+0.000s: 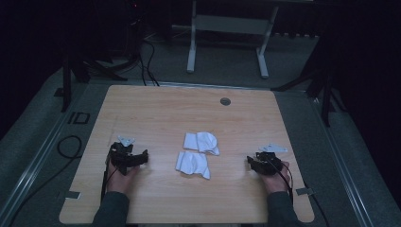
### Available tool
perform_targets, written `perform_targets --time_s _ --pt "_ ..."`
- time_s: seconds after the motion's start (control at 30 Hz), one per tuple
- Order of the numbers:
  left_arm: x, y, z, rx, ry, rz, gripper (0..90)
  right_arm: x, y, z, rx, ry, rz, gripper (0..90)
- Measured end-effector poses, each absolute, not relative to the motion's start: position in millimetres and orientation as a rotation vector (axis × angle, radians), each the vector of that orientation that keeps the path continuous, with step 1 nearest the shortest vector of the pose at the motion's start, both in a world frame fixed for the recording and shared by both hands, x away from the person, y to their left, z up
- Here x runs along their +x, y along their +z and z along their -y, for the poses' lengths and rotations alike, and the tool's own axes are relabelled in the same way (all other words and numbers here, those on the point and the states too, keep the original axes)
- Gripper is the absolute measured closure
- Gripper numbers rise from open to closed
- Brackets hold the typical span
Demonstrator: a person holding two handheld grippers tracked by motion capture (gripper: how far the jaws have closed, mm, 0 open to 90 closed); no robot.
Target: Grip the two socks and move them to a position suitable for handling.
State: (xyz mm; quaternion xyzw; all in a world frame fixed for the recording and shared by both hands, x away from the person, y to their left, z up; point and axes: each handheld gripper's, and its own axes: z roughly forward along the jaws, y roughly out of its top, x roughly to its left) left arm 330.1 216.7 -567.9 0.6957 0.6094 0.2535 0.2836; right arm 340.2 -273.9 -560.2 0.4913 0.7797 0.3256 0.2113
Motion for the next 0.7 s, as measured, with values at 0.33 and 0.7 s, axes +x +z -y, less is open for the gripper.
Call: perform_targets --time_s 0.33,0.7 --pt "330.1 -567.9 -216.7 1.862 0.679 -1.631 13.1 321.4 -539.3 246.9 1.243 0.949 -2.180 63.5" --pt "330.1 -567.9 -216.7 1.862 0.679 -1.631 13.1 314.7 -534.2 209.7 1.126 0.931 -2.327 65.7"
